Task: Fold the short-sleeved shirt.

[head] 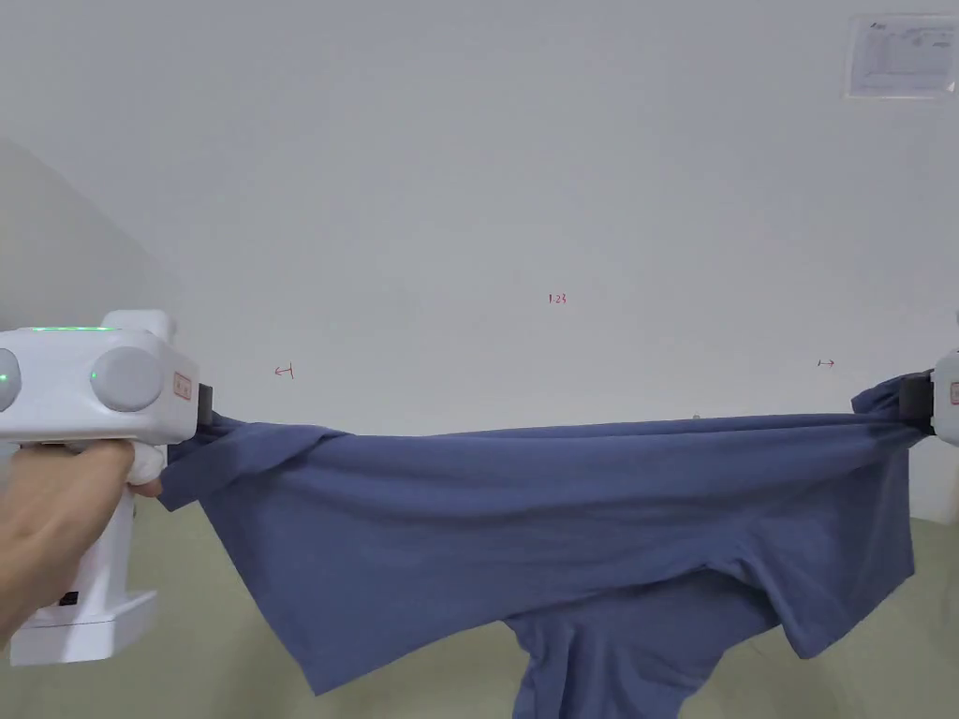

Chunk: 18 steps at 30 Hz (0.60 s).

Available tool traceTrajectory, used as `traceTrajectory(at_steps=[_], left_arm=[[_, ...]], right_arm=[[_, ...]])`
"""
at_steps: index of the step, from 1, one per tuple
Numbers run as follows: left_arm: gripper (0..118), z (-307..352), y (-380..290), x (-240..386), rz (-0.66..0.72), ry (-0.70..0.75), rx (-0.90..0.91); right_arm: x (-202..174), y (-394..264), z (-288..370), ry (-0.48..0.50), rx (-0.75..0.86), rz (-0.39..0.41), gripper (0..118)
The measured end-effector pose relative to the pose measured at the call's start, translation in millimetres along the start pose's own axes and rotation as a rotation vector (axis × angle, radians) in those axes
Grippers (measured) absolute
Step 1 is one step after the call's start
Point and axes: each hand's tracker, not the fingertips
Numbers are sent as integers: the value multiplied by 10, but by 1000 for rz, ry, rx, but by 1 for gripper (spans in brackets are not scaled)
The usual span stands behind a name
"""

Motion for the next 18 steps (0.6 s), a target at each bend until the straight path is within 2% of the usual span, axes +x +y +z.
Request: traceTrajectory(at_steps=[9,15,18], left_arm=[[4,-481,-189,193,-19,11,-24],[4,-599,-941,128,-68,-13,-143],[4,-546,-1451,40,-109,-43,-238]], right_arm=[[-56,-276,-468,-43,-39,14,2],[43,-1204,-433,-29,-185,65,2],[150,-1800,-207,-2,-269,25,2]])
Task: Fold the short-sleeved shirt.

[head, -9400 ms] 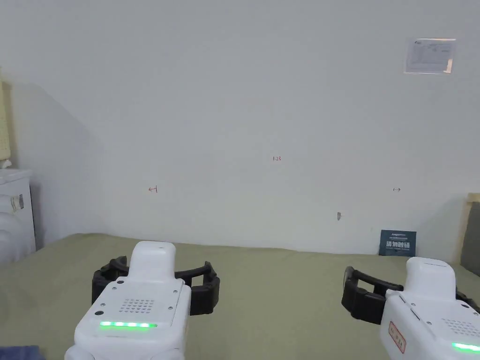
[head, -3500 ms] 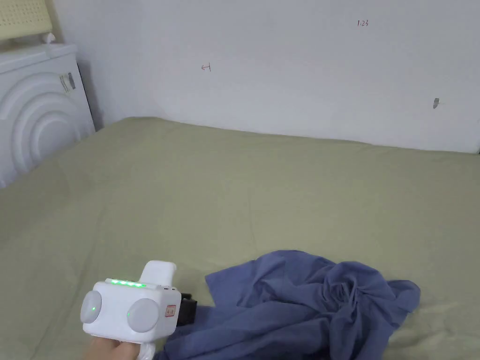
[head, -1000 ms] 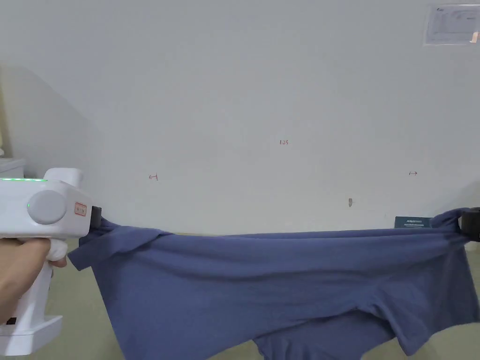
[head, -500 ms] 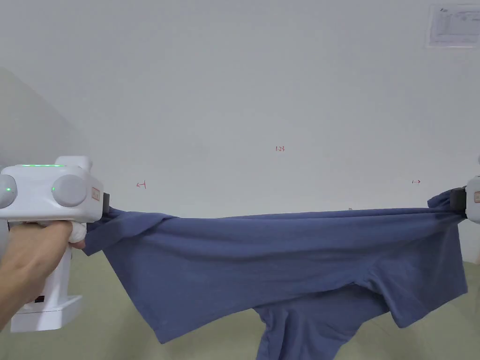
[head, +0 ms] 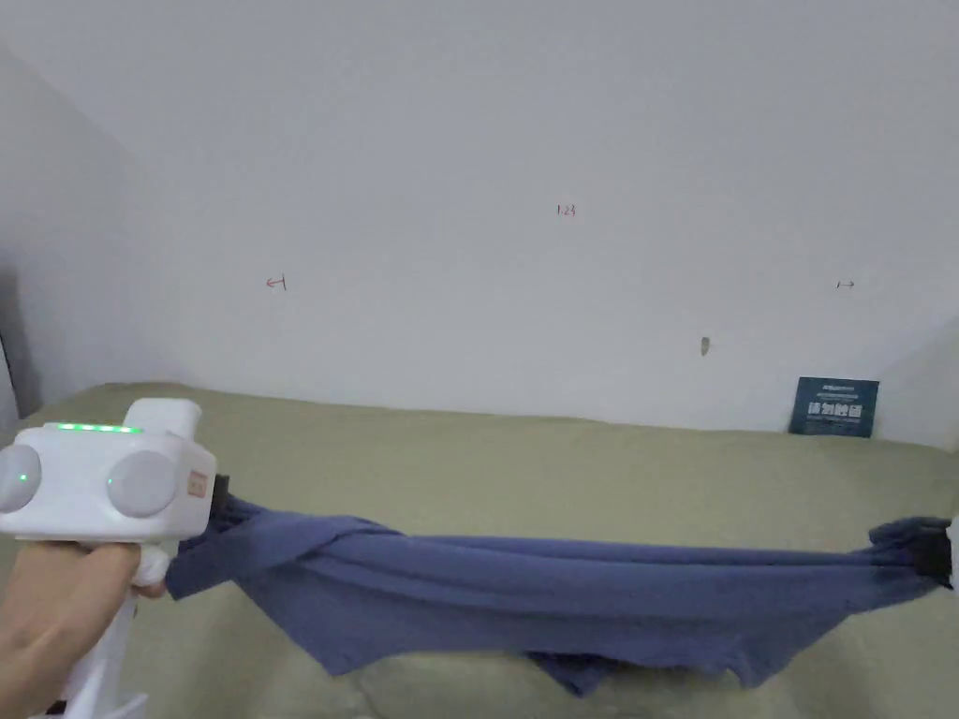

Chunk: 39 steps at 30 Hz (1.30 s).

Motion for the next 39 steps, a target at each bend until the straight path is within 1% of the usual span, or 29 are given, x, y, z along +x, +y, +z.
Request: traceTrajectory(at_steps=[1,2,6,9,12,13,17,24,25,26,27,28,29,30,31,32,33,34,35,36,37,38,39], left_arm=[[4,6,-198,-14,-3,-6,-17],[4,20,-365,-28,-17,-6,-43],[4,83,-1043,-213,28,-52,-135],[4,272,-1470,-321,34,-58,-178],[4,449,-1817,-424,49,-58,-215],[4,510,-1918,-440,56,-58,-227],[4,701,-2222,-518,85,-65,-254],[5,574,-2413,-532,112,-74,-290],[10,562,-2425,-530,121,-82,-283],[25,556,-2426,-538,133,-95,-277],[57,565,-2422,-530,146,-97,-263],[100,586,-2430,-519,146,-79,-219],[113,662,-2431,-494,122,-50,-173],[112,738,-2411,-471,106,-26,-130],[112,810,-2378,-451,87,-13,-108],[112,898,-2336,-438,88,-22,-82],[111,981,-2312,-397,102,-33,-46],[109,1064,-2282,-375,111,-45,-31],[104,1160,-2257,-350,118,-49,-26],[88,1248,-2248,-321,134,-46,7],[80,1330,-2261,-301,132,-46,21],[70,1409,-2283,-273,129,-41,44],[57,1454,-2328,-256,129,-35,53]], right_arm=[[39,-232,40,0,-29,-20,2],[66,-422,105,15,-51,-20,2],[212,-1220,419,21,-139,-54,2],[289,-1705,716,33,-168,-85,2],[324,-2092,925,20,-196,-54,2],[345,-2177,987,20,-208,-59,2],[433,-2435,1179,20,-224,-129,2],[360,-2559,1179,24,-229,-132,3],[356,-2550,1164,26,-232,-133,4],[337,-2551,1168,27,-232,-135,16],[323,-2543,1173,26,-222,-139,44],[309,-2527,1171,24,-218,-139,98],[308,-2512,1171,31,-217,-146,118],[265,-2481,1215,50,-211,-161,112],[241,-2452,1214,58,-120,-183,111],[210,-2397,1195,41,-136,-144,113],[156,-2352,1170,52,-142,-128,113],[65,-2331,1337,60,-108,-108,111],[-15,-2296,1418,70,-77,-99,102],[-94,-2265,1490,76,-54,-95,80],[-169,-2247,1568,76,-14,-100,69],[-249,-2224,1626,84,22,-104,57],[-331,-2222,1672,82,25,-100,44]])
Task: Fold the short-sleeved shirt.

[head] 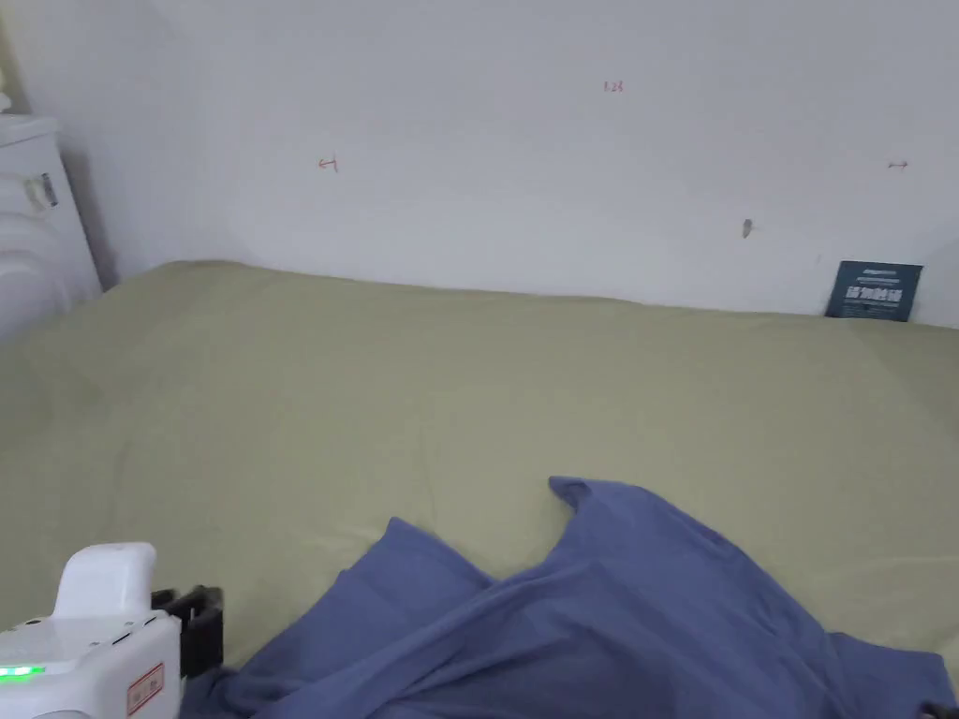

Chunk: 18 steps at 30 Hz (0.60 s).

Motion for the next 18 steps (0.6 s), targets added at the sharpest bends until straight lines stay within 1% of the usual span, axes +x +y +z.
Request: traceTrajectory(at_steps=[1,2,3,5,7,10,15,16,17,18], left_arm=[[0,27,-40,8,24,1,8],[0,71,-95,-17,56,-17,17],[0,110,-137,-52,94,-41,-5],[0,182,-224,-125,140,-71,-37],[0,240,-266,-170,118,-37,-50],[0,258,-375,-285,61,20,-89],[0,53,-530,-449,70,-3,-200],[11,0,-552,-457,79,-7,-223],[38,-74,-571,-470,82,-36,-251],[78,-152,-577,-465,82,-50,-287]], right_arm=[[-89,-37,37,7,16,-5,0],[-146,-53,96,17,48,-6,0],[-237,-60,93,45,27,8,0],[-370,-122,130,38,40,18,0],[-476,-147,180,56,47,43,0],[-579,-213,181,85,29,30,0],[-629,-304,55,124,-25,18,0],[-634,-325,34,132,-33,17,0],[-643,-347,16,137,-41,14,0],[-654,-365,-2,145,-52,12,0]])
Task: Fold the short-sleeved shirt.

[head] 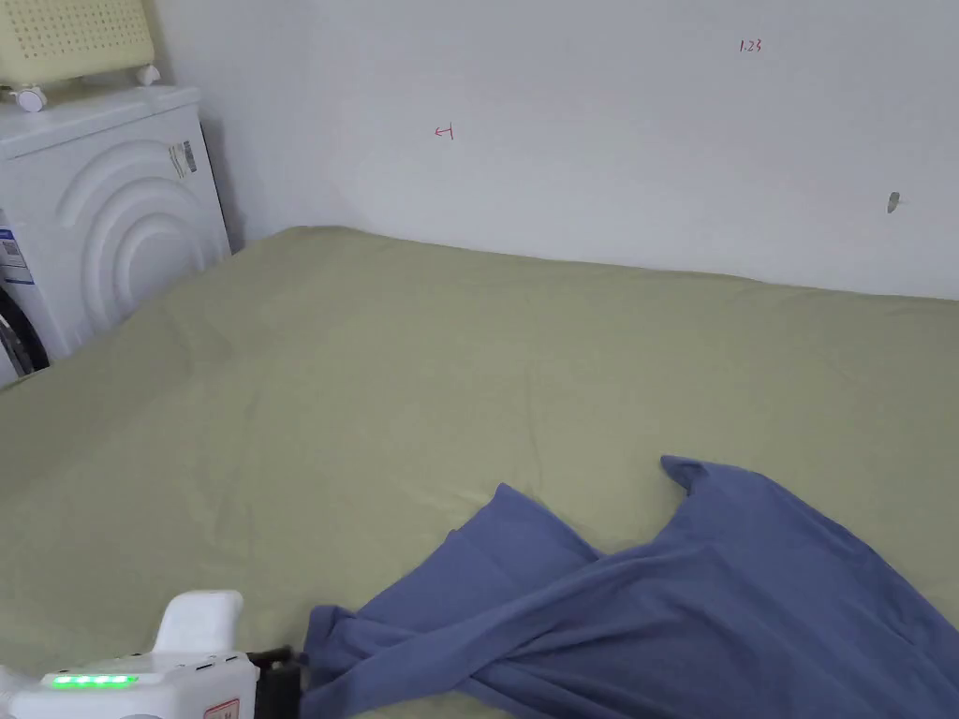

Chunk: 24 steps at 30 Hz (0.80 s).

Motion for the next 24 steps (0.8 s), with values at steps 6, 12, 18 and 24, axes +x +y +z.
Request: traceTrajectory(at_steps=[6,12,18,24], left_arm=[[112,-553,-12,100,-99,26,-113],[86,-730,11,133,-195,32,-73],[6,-722,72,150,-189,41,-85],[6,-753,101,130,-188,34,-100]], right_arm=[[-97,-50,-69,5,-39,15,0],[-121,-58,-131,-1,-65,55,0],[-91,-43,-284,-15,-96,78,0],[-26,265,-697,-17,-114,115,0]])
